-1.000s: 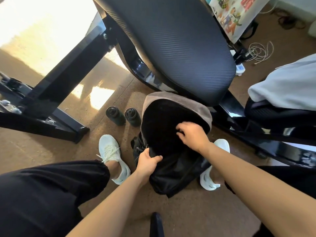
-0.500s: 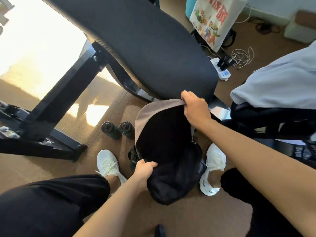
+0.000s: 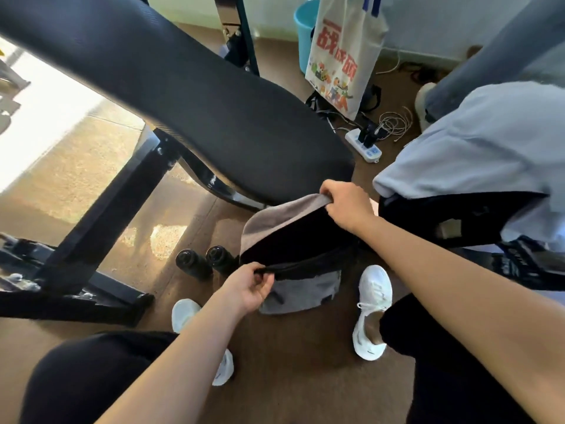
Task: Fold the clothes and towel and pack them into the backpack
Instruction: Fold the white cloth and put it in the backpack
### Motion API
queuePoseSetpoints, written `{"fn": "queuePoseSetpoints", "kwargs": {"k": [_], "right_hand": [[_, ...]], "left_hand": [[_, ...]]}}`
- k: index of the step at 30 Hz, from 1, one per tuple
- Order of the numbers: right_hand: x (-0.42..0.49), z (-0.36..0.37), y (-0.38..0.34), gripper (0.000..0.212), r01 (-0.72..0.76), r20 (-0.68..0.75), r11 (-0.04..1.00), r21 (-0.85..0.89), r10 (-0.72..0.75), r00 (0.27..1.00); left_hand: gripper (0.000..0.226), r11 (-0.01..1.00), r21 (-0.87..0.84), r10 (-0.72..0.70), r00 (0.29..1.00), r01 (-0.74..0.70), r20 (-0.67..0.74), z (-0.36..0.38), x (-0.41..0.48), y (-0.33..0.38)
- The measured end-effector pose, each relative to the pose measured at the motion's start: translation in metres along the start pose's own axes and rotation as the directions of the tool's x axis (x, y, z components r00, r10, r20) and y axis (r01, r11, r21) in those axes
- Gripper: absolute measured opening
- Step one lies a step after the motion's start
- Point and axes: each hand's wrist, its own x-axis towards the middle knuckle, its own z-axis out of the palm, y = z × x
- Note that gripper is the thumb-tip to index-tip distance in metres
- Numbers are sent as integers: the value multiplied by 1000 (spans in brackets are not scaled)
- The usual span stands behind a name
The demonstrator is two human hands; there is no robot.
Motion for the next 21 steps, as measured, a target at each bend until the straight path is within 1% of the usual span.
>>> {"fn": "queuePoseSetpoints", "kwargs": {"k": [2, 4, 6, 8, 10, 13, 14, 15, 16, 18, 19, 21], "right_hand": [[-9, -1, 6, 29, 18, 70, 1000, 12, -18, 997], [-18, -3, 13, 29, 43, 100, 999, -4, -43, 994], [-28, -8, 21, 40, 41, 127, 999, 16, -43, 991], [-42, -11, 30, 53, 29, 162, 998, 63, -39, 986], [-58, -14, 39, 57, -7, 152, 990, 139, -14, 988], [-82, -21, 56, 46, -133, 39, 926, 354, 127, 991], [-89, -24, 63, 40, -183, -11, 874, 451, 211, 978], [-96, -29, 70, 35, -227, -50, 790, 569, 309, 950], [-103, -34, 77, 31, -244, -80, 686, 686, 404, 911], [-118, -47, 90, 24, -220, -99, 476, 852, 559, 823], [-125, -53, 97, 21, -196, -102, 399, 896, 614, 782], [-139, -64, 109, 18, -125, -130, 305, 944, 692, 710]], "left_hand": [[11, 1000, -26, 14, 1000, -13, 17, 6, -5, -2], [5, 1000, -10, 28, 999, -28, 41, 8, -9, -3], [22, 998, 37, 51, 996, -54, 67, 9, -12, -4], [32, 990, 112, 80, 994, -88, 67, 11, -16, -8], [36, 967, 223, 113, 993, -119, 43, 12, -19, -15], [38, 919, 366, 162, 987, -146, -12, 12, -25, -28], [38, 908, 392, 175, 984, -150, -28, 12, -26, -31], [41, 893, 422, 189, 981, -157, -35, 13, -27, -35], [46, 878, 450, 202, 979, -167, -32, 16, -27, -38], [54, 844, 503, 225, 974, -187, -17, 26, -33, -44], [52, 827, 521, 247, 969, -211, 0, 35, -39, -46], [37, 774, 571, 295, 954, -275, 59, 60, -55, -50]]}}
